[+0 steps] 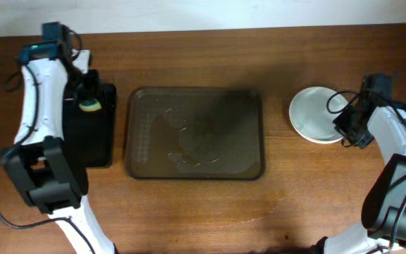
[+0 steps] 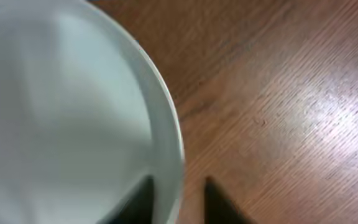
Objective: Clean dirty plates on tray and stack at the side
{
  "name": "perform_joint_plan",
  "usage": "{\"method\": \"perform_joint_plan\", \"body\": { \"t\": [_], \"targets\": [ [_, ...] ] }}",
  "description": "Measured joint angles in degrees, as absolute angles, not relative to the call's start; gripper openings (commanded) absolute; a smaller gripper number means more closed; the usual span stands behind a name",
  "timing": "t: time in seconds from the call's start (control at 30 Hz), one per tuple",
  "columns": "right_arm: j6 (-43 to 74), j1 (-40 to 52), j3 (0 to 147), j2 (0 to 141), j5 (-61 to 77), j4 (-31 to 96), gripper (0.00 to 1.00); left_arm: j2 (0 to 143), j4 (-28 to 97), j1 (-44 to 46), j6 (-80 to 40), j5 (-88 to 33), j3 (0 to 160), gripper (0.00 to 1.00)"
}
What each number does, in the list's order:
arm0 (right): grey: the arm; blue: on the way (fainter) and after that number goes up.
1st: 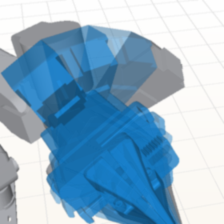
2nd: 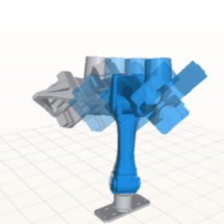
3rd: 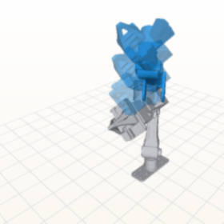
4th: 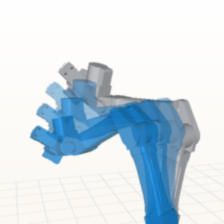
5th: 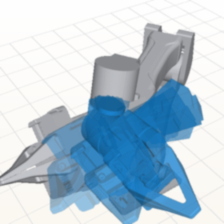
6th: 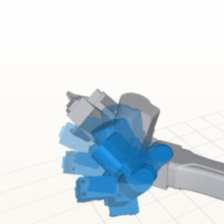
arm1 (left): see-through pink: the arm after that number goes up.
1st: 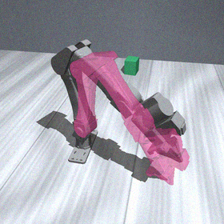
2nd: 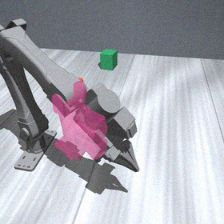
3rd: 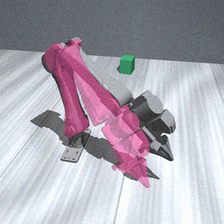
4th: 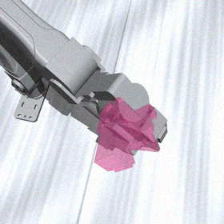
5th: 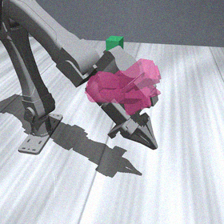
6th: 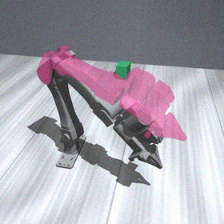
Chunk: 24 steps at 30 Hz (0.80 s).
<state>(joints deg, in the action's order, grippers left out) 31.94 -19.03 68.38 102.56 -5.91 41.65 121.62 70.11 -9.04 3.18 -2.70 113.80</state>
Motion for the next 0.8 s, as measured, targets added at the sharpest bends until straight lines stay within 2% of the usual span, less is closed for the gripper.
{"method": "perform_joint_plan", "body": {
  "t": [0.1,0.13,0.23,0.27,0.3,0.33,0.5,0.63,0.73,0.8],
  "targets": [
    [31.51,-18.92,68.38,102.56,-3.79,43.51,0.89,121.62,70.06,-11.22,3.16,-1.85,113.8,0.01],
    [31.44,-18.44,69.19,102.45,-3.03,45.52,0.94,121.62,70.04,-11.0,3.16,-0.99,113.8,0.01],
    [29.5,-15.29,75.37,98.91,-2.35,53.08,0.97,122.93,70.02,-11.07,3.03,2.66,113.8,0.09],
    [29.3,-14.17,77.47,95.74,-2.24,54.92,0.99,125.29,69.95,-11.2,2.68,3.33,113.8,0.25],
    [29.36,-13.34,78.98,92.23,-2.22,55.07,0.98,128.44,70.04,-11.57,2.48,3.7,113.78,0.72],
    [29.15,-13.1,79.05,90.56,-2.22,55.22,0.98,130.58,70.08,-11.73,2.33,3.92,113.78,0.99],
    [29.1,-13.06,79.07,84.55,-2.22,56.05,0.98,132.0,73.1,-11.77,1.45,4.78,117.89,0.99],
    [22.9,-13.06,86.46,78.43,-2.2,67.22,0.98,125.01,75.9,-11.46,1.41,4.51,130.34,0.99],
    [19.03,-13.06,96.62,69.6,-1.78,80.58,0.98,120.75,75.85,-11.38,1.41,4.49,131.31,0.99],
    [18.68,-13.06,98.3,62.57,0.84,81.06,0.98,120.79,75.94,-11.38,1.41,4.49,131.31,0.99]
  ]
}}
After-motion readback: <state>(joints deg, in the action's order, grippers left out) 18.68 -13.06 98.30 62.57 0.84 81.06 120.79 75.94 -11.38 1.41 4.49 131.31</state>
